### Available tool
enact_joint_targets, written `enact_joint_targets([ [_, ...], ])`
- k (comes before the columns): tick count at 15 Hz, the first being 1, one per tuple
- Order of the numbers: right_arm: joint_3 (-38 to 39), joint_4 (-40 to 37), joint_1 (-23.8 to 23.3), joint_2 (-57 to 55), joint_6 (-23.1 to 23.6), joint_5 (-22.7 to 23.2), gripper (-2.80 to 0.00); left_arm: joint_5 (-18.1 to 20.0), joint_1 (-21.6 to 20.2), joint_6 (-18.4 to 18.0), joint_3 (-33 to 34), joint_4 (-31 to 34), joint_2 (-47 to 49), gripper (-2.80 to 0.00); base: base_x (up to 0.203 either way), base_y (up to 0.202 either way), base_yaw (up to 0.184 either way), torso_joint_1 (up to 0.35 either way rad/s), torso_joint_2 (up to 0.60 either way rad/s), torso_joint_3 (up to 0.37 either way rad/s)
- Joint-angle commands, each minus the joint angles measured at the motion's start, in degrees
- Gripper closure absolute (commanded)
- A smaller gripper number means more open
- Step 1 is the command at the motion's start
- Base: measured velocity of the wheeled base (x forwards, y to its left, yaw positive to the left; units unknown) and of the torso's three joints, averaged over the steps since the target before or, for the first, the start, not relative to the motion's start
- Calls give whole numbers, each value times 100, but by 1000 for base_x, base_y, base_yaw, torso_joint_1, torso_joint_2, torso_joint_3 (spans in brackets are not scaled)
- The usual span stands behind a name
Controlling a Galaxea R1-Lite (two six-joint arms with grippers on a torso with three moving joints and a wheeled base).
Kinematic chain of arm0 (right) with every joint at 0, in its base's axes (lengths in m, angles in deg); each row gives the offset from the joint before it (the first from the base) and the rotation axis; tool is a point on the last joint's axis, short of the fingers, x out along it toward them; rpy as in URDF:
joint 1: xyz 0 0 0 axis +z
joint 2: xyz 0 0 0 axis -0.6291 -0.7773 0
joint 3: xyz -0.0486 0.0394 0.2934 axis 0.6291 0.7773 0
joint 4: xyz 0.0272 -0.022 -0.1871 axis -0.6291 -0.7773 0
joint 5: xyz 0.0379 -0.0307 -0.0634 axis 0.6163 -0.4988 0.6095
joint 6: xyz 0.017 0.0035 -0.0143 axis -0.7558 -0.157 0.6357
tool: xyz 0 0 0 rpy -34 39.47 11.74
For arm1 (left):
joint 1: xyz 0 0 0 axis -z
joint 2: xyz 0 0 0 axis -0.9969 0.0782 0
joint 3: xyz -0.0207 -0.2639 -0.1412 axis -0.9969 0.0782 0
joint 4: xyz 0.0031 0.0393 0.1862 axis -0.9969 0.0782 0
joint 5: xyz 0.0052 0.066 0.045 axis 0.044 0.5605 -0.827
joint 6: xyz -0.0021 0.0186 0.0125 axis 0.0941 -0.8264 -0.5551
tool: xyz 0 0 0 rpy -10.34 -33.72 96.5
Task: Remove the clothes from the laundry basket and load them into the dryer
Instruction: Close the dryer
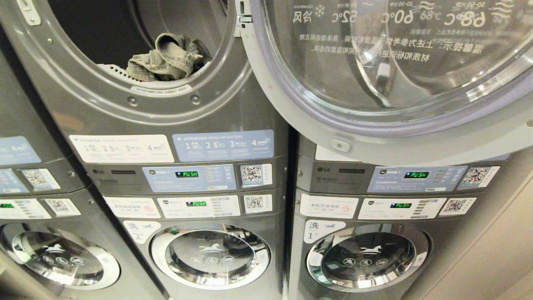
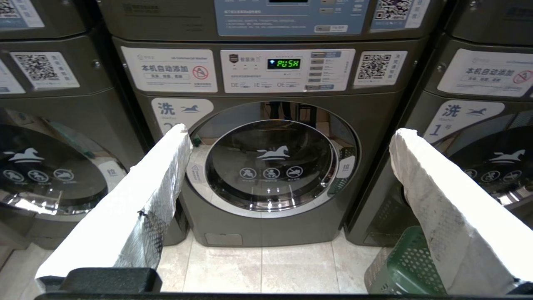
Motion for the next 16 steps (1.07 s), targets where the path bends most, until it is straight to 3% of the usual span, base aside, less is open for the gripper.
enact_joint_targets([
  [1, 58, 34, 69, 166, 11, 277, 0, -2, -4, 0, -1, 3, -5, -280, 0, 0, 0, 0, 0, 0],
  [7, 580, -59, 245, 1146, 12, 843, 0, -2, -4, 0, -1, 3, -11, -280, 0, 0, 0, 0, 0, 0],
  [11, 1222, -674, 247, 2363, 32, 1526, 0, -2, -4, 0, -1, 3, -3, -280, 0, 0, 0, 0, 0, 0],
  [16, 1451, -933, 469, 2464, 73, 1962, 0, -2, -4, 0, -1, 3, -11, -280, 0, 0, 0, 0, 0, 0],
])
